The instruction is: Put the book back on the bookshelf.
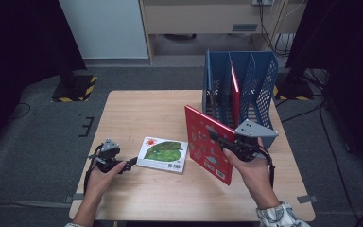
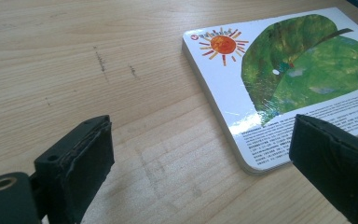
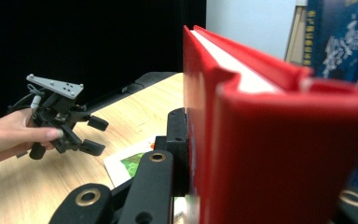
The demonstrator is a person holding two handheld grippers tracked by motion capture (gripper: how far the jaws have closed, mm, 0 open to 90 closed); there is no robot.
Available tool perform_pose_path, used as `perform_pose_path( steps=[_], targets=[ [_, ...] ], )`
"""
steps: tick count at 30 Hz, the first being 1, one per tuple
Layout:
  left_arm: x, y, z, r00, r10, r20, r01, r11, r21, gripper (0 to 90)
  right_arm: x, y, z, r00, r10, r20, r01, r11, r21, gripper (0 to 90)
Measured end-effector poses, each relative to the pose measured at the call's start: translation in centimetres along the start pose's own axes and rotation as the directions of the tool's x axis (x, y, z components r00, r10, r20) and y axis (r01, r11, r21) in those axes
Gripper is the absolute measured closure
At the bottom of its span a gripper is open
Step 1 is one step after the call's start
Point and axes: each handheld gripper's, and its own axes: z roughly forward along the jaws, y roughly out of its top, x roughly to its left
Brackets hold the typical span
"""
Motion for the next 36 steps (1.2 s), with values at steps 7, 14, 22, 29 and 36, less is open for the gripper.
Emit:
perform_pose_path(
  steps=[7,14,22,29,36],
  targets=[
    [0.1,0.0,-0.1,0.9999,0.002,-0.01,-0.002,1.0,-0.002,5.7,-0.5,-0.6,-1.0,0.9999,0.01,0.011,-0.01,1.0,0.001,79.4],
    [0.3,-0.3,0.0,0.9988,0.03,-0.039,-0.029,0.9995,0.014,6.1,-0.9,-1.0,-2.5,0.9994,0.03,0.016,-0.029,1.0,-0.007,79.4],
    [0.4,-0.5,0.0,0.9983,0.025,-0.054,-0.024,0.9997,0.01,5.8,-1.4,-0.9,-4.0,0.9986,0.035,0.04,-0.035,0.999,-0.009,79.4],
    [0.4,-0.7,0.1,0.9968,0.041,-0.068,-0.039,0.9986,0.037,5.3,-2.0,-0.8,-5.5,0.9963,0.043,0.075,-0.042,0.999,-0.011,79.4],
    [0.5,-0.7,-0.1,0.996,0.047,-0.076,-0.045,0.9985,0.032,5.3,-2.5,0.1,-7.0,0.9911,0.061,0.118,-0.059,0.998,-0.019,79.4]
  ],
)
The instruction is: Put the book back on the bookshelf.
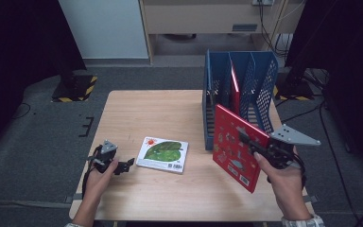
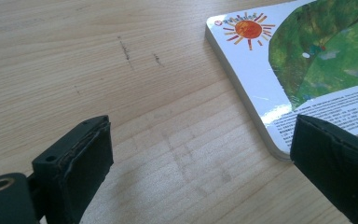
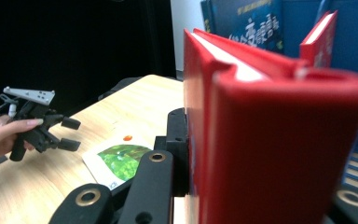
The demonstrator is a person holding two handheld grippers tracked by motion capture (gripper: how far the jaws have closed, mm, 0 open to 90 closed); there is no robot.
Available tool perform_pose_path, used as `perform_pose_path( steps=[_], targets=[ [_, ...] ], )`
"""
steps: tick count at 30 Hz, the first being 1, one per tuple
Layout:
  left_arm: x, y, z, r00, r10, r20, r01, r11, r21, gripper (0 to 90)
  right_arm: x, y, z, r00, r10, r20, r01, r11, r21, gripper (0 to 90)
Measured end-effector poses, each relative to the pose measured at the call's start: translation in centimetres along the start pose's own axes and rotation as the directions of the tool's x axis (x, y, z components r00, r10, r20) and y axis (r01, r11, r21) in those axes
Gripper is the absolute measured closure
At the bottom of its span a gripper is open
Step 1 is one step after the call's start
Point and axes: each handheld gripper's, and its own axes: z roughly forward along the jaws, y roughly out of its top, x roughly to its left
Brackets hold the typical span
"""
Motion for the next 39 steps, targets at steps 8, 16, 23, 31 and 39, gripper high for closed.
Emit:
perform_pose_path(
  steps=[8,16,23,31,39],
  targets=[
    [0.1,-0.1,0.1,0.9999,0.001,-0.012,-0.001,0.9999,0.011,5.3,-0.6,2.7,-1.3,0.9996,0.005,0.026,-0.004,0.999,-0.042,79.4],
    [0.1,-0.1,0.1,0.9999,-0.001,-0.01,0.001,0.9999,0.014,5.3,-0.7,6.0,-1.3,0.997,0.014,0.076,-0.008,0.997,-0.081,79.4],
    [0.1,-0.1,0.0,1.0,-0.005,0.0,0.005,0.9999,0.012,5.3,-2.0,7.5,-0.3,0.9924,-0.009,0.123,0.018,0.997,-0.073,79.4],
    [0.0,-0.1,0.0,1.0,-0.006,0.003,0.006,1.0,0.006,5.4,-3.9,6.9,-0.7,0.9836,0.006,0.181,0.005,0.998,-0.058,79.4],
    [-0.2,-0.1,0.2,0.9999,0.003,0.015,-0.004,0.9997,0.024,6.0,-4.9,6.9,-1.7,0.9788,0.026,0.203,-0.012,0.998,-0.07,79.4]
  ],
)
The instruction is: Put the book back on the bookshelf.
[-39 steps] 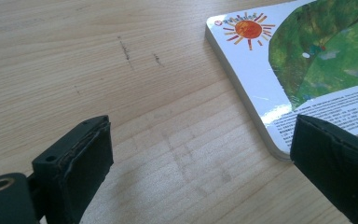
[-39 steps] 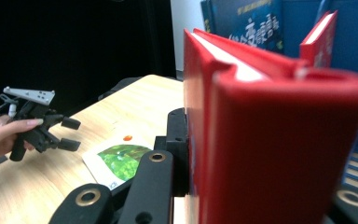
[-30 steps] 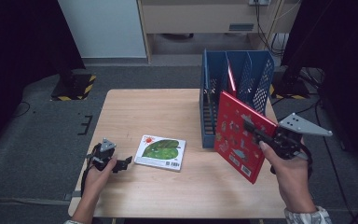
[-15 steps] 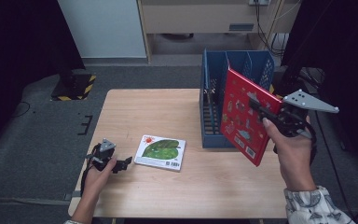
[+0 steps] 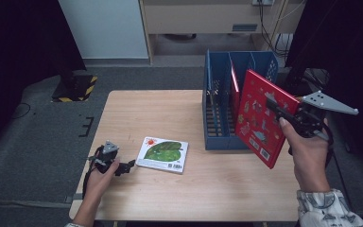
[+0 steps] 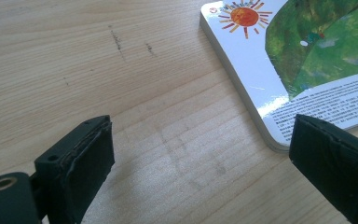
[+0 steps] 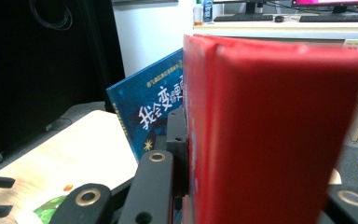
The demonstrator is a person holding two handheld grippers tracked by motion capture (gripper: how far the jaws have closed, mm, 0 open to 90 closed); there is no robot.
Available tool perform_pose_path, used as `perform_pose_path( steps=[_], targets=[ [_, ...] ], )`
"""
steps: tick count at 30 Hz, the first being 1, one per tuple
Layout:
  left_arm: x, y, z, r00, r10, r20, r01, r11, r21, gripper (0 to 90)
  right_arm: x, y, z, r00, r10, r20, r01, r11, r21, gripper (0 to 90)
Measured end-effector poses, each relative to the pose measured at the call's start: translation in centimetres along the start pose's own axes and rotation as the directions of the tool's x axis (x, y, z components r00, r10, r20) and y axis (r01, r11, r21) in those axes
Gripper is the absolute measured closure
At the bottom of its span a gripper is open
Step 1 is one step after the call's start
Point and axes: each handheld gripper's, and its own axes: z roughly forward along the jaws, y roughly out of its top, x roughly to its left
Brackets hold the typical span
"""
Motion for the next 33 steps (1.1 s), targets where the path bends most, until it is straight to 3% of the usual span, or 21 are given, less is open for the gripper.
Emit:
perform_pose_path(
  steps=[13,19,33],
  targets=[
    [0.2,0.1,-0.4,0.9999,-0.015,-0.003,0.015,0.9991,-0.04,6.5,-1.5,0.3,2.6,0.9965,0.021,0.081,-0.024,0.999,0.037,79.4],
    [0.2,0.2,-0.5,0.9999,-0.011,-0.002,0.011,0.9989,-0.045,6.4,-1.3,0.9,4.6,0.9931,-0.016,0.116,0.01,0.999,0.053,79.4],
    [0.0,0.4,-0.5,1.0,-0.005,0.003,0.005,0.9986,-0.053,7.0,-2.6,1.3,8.7,0.9852,-0.013,0.171,0.001,0.997,0.072,79.4]
  ],
)
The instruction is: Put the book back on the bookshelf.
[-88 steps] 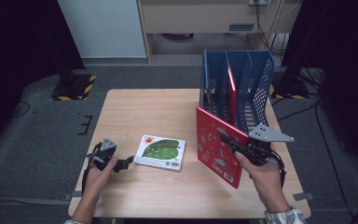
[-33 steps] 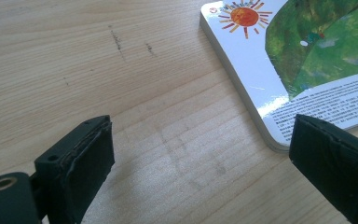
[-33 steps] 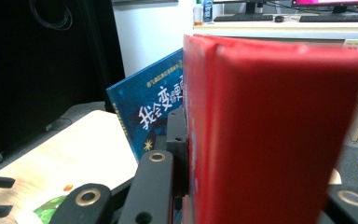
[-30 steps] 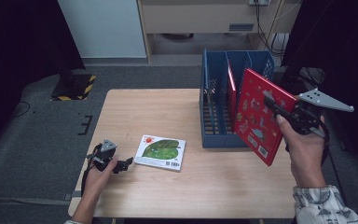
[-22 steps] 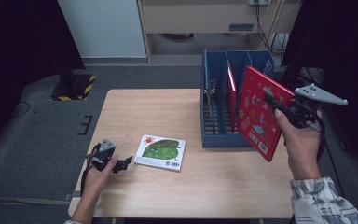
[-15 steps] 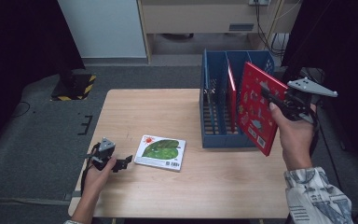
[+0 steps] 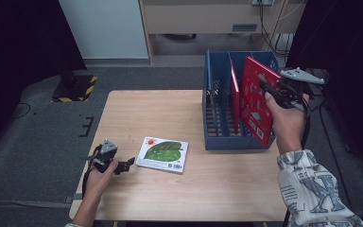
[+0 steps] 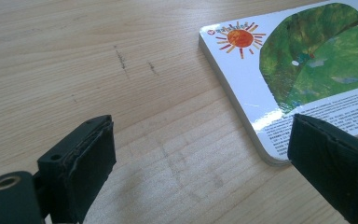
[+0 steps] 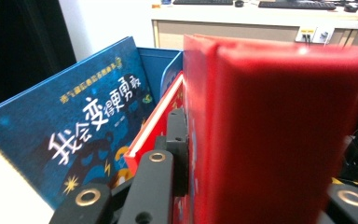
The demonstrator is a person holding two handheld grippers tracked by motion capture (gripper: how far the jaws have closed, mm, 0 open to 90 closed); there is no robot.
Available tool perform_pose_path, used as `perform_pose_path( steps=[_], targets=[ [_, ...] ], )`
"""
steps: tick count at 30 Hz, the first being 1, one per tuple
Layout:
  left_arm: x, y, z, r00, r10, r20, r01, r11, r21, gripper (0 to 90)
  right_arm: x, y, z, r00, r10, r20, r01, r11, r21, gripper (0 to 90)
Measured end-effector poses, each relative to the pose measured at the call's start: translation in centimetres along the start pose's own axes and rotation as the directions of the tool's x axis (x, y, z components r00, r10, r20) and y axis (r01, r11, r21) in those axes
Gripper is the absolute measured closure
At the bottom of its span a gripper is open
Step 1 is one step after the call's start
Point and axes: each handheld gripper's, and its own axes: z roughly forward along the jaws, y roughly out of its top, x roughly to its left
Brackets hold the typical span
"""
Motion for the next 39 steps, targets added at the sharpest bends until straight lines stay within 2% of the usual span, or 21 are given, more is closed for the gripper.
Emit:
perform_pose_path(
  steps=[9,18,20,28,35,39],
  targets=[
    [0.0,-0.1,0.1,1.0,0.001,0.002,-0.001,0.9999,0.011,6.7,-0.2,0.6,1.5,0.9998,0.015,0.015,-0.015,1.0,0.01,79.3],
    [0.0,-0.2,0.2,1.0,0.007,0.002,-0.008,0.9995,0.032,6.5,0.3,1.0,3.2,0.999,-0.02,0.04,0.019,1.0,0.023,79.3],
    [0.1,-0.2,0.2,1.0,-0.002,0.001,0.002,0.9997,0.026,6.5,0.4,1.0,3.5,0.9986,-0.026,0.046,0.025,0.999,0.024,79.3],
    [0.1,-0.2,0.2,1.0,0.002,-0.002,-0.002,0.9993,0.036,6.5,0.5,1.1,4.5,0.9979,-0.021,0.061,0.02,1.0,0.018,79.3],
    [0.4,-0.2,0.1,0.9999,-0.016,-0.005,0.017,0.9996,0.022,6.5,0.6,1.3,5.4,0.9972,-0.01,0.075,0.01,1.0,0.005,79.3],
    [0.3,-0.1,0.2,1.0,-0.007,-0.003,0.007,0.9995,0.032,6.5,0.7,1.4,5.9,0.9969,-0.007,0.078,0.007,1.0,0.0,79.3]
  ],
)
